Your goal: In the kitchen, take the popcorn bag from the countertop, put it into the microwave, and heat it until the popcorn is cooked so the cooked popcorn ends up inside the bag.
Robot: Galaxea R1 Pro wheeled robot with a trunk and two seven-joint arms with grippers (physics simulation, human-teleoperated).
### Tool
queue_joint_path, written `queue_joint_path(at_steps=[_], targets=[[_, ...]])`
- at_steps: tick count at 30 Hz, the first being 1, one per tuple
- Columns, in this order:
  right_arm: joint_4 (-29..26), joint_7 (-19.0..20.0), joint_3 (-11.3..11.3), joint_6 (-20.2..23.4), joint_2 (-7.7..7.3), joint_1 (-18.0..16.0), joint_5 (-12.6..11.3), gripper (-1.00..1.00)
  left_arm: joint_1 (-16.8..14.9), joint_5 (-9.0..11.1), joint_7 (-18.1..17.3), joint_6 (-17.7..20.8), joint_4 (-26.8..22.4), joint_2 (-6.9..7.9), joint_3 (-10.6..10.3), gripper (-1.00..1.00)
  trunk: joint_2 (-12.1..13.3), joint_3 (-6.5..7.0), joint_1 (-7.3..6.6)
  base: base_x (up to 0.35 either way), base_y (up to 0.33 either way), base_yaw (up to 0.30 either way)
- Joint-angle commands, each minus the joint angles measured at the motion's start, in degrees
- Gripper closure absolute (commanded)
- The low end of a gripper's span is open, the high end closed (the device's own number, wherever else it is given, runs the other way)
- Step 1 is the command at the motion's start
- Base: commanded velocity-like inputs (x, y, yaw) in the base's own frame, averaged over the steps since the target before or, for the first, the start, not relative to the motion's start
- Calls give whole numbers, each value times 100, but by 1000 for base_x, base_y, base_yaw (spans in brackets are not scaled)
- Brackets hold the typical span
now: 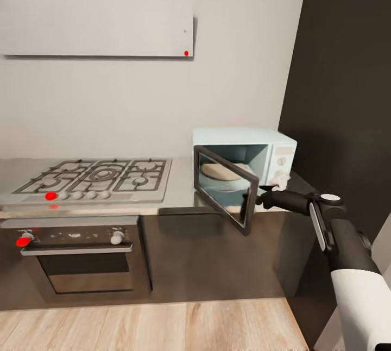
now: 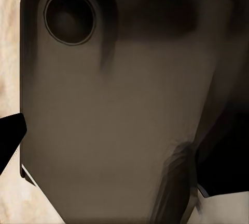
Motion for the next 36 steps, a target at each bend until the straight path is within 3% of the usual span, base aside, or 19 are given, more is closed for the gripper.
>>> queue_joint_path(at_steps=[1, 29, 33, 36], targets=[[-7, 45, -10, 42, 5, -5, 34, -100, 2, 40, -1, -6, -7, -2, 20, -100, -3, -5, -2, -190, 271, 0], [-16, -26, -61, 69, -48, -5, 82, -100, 2, 40, -1, -6, -10, 6, 21, -100, -3, -5, -2, -142, 260, 0], [-16, -311, -389, 69, -156, -5, 129, -100, 2, 40, -1, -6, -7, 4, 21, -100, -3, -5, -2, -10, 19, 0], [-7, -527, -693, 63, -383, -5, 457, -100, 2, 40, -1, -6, -9, 2, 21, -100, -3, -5, -2, -1, 2, 0]])
